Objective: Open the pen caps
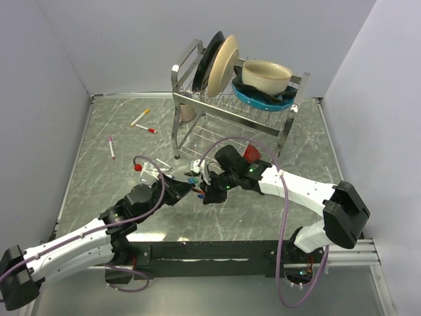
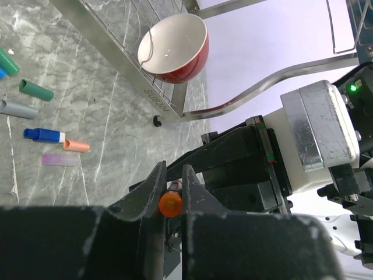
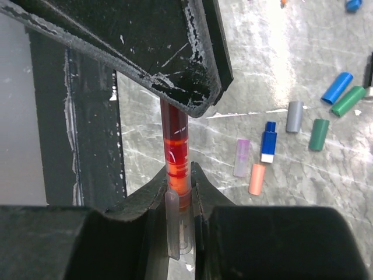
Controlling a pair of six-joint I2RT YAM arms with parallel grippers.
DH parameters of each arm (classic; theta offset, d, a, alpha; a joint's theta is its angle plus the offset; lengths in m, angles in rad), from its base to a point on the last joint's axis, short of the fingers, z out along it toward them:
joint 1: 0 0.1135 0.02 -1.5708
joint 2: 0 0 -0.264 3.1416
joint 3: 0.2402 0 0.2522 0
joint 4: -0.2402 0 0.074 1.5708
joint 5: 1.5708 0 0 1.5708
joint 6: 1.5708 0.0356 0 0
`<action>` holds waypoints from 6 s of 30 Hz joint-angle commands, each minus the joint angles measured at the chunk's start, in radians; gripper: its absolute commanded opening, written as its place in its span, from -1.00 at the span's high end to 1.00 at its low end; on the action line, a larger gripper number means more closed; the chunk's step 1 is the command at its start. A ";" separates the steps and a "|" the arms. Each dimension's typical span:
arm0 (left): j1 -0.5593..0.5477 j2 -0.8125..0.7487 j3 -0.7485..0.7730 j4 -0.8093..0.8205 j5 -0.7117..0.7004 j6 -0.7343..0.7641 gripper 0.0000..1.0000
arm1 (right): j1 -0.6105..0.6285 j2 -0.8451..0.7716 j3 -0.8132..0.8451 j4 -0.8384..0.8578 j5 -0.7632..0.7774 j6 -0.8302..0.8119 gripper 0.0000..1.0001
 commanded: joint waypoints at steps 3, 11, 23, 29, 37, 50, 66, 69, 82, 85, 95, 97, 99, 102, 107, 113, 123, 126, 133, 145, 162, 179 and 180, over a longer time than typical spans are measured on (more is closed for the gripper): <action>-0.004 -0.105 0.041 -0.069 -0.107 0.018 0.99 | -0.009 0.019 0.069 -0.021 -0.081 -0.034 0.71; -0.002 -0.184 0.071 -0.266 -0.248 0.014 0.99 | -0.009 0.032 0.079 -0.048 -0.057 -0.046 1.00; 0.172 -0.247 0.158 -0.544 -0.381 0.071 0.99 | -0.009 0.079 0.093 -0.081 -0.041 -0.071 1.00; 0.292 -0.254 0.118 -0.511 -0.281 0.090 0.99 | -0.009 0.111 0.107 -0.107 -0.022 -0.083 1.00; 0.334 -0.204 0.014 -0.592 -0.187 -0.058 0.99 | 0.045 0.238 0.159 -0.202 0.100 -0.112 0.96; 0.337 -0.274 -0.138 -0.655 -0.150 -0.273 0.92 | 0.093 0.314 0.161 -0.172 0.276 -0.100 0.75; 0.366 -0.100 -0.115 -0.627 -0.192 -0.278 0.54 | 0.128 0.337 0.150 -0.150 0.394 -0.110 0.56; 0.370 -0.093 -0.112 -0.626 -0.190 -0.279 0.44 | 0.134 0.340 0.150 -0.150 0.408 -0.114 0.51; 0.380 -0.079 -0.103 -0.630 -0.189 -0.278 0.31 | 0.151 0.343 0.142 -0.138 0.466 -0.121 0.34; 0.381 -0.092 -0.092 -0.646 -0.189 -0.270 0.25 | 0.152 0.332 0.144 -0.141 0.469 -0.121 0.34; 0.416 -0.100 0.055 -0.679 -0.263 -0.089 -0.46 | 0.152 0.226 0.139 -0.149 0.446 -0.134 0.18; 0.441 -0.050 0.075 -0.647 -0.227 -0.028 -0.50 | 0.149 0.210 0.138 -0.153 0.439 -0.137 0.17; 0.488 -0.013 0.087 -0.598 -0.195 0.029 -0.53 | 0.146 0.190 0.138 -0.158 0.434 -0.140 0.17; 0.586 0.061 0.129 -0.519 -0.122 0.136 -0.59 | 0.145 0.136 0.132 -0.159 0.414 -0.153 0.13; 0.842 0.238 0.241 -0.319 0.110 0.431 -0.88 | 0.134 0.006 0.098 -0.130 0.391 -0.183 0.00; 1.070 0.571 0.487 -0.302 0.251 0.666 -0.90 | 0.120 -0.165 0.047 -0.078 0.345 -0.207 -0.32; 1.091 1.010 0.844 -0.455 0.014 0.922 -0.83 | 0.105 -0.287 0.006 -0.017 0.336 -0.193 -1.00; 1.111 1.099 0.911 -0.481 -0.009 0.949 -0.62 | 0.103 -0.274 0.029 -0.055 0.316 -0.201 -1.00; 1.153 1.282 1.057 -0.534 0.057 0.965 -0.09 | 0.103 -0.261 0.020 -0.048 0.313 -0.212 -1.00; 1.154 1.428 1.121 -0.598 0.142 0.937 0.40 | 0.105 -0.263 0.009 -0.023 0.339 -0.204 -1.00; 1.159 1.014 0.698 -0.385 0.510 0.746 0.98 | 0.045 -0.180 0.024 -0.043 0.127 -0.084 -0.85; 1.044 0.388 0.221 -0.242 0.851 0.534 0.98 | 0.051 -0.217 -0.040 0.003 0.017 -0.147 -1.00; 1.006 0.350 0.212 -0.253 0.856 0.528 0.98 | 0.051 -0.220 -0.045 0.003 0.014 -0.161 -1.00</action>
